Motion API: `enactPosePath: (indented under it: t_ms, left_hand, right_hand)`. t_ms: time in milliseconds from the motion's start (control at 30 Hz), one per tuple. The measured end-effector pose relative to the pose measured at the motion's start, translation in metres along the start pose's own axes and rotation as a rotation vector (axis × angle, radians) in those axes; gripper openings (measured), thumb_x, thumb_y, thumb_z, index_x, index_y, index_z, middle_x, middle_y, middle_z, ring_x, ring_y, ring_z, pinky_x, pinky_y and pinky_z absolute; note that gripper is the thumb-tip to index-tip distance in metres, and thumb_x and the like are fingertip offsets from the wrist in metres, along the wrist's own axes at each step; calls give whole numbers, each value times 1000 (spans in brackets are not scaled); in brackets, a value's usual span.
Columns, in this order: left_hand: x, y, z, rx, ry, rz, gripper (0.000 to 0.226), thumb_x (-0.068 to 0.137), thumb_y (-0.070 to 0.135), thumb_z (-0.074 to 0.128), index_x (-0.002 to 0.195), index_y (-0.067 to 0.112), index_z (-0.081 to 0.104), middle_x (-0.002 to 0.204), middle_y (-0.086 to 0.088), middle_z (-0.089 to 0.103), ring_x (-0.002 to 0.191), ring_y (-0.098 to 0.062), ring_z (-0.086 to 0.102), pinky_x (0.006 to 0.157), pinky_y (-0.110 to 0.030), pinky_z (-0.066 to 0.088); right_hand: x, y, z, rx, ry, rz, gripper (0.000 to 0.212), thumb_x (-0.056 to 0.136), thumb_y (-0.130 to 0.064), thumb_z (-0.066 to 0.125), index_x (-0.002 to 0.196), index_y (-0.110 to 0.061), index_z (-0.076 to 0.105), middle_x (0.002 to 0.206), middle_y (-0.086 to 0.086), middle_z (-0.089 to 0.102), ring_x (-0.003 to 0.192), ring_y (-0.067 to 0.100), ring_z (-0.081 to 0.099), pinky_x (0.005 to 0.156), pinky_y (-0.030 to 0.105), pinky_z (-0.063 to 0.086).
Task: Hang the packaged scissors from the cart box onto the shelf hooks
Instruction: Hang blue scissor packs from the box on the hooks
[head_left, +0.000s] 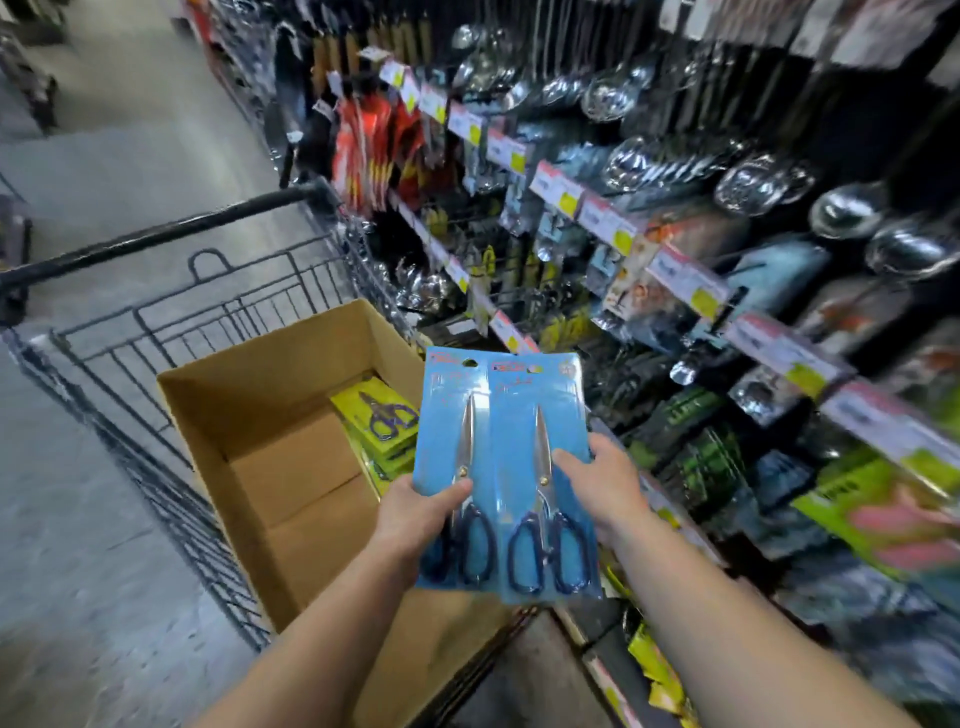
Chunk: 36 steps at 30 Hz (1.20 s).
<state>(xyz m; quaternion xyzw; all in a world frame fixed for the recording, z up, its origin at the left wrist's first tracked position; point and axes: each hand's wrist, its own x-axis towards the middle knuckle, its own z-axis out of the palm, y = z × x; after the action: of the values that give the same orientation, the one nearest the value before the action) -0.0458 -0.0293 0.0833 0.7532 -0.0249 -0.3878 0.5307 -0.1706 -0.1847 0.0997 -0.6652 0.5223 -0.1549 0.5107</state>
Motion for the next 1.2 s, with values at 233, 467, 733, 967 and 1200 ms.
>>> enactPosePath:
  t_ms: [233,467,733,967,1200]
  left_hand:
    - [-30,-9,84,148,-220,59,20,82,16,80,81,16,59,81,1,67,76,-18,64,78,-33,53]
    - [-90,-50,158,314,-431,43,36,76,27,85,104,11,68,95,-4,75,84,-19,72,76,-35,60]
    - [-212,-119,234,467,-563,118,16,79,18,83,88,17,70,91,-6,76,86,-22,73,84,-42,59]
    - [-319,-180,303,560,-748,190,25,79,19,82,100,14,69,96,-3,74,86,-17,69,79,-28,55]
    - [-412,-237,363,684,-979,255,31,78,25,83,103,14,71,99,-2,74,85,-13,68,67,-22,49]
  right_hand:
    - [-42,63,-84,51,259,119,11,91,-24,65,101,-19,64,93,-6,65,75,9,59,56,13,41]
    - [-116,144,-159,248,398,288,22,89,-26,67,110,-21,65,105,-4,72,93,18,69,89,42,56]
    - [-234,238,-250,328,529,325,12,93,-20,64,104,-22,59,102,-3,67,92,16,64,80,26,48]
    - [-347,312,-323,374,705,387,16,93,-23,65,108,-19,63,101,-3,67,84,13,62,65,20,44]
    - [-462,372,-374,474,926,501,20,91,-23,66,110,-14,67,103,0,71,89,18,66,82,32,52]
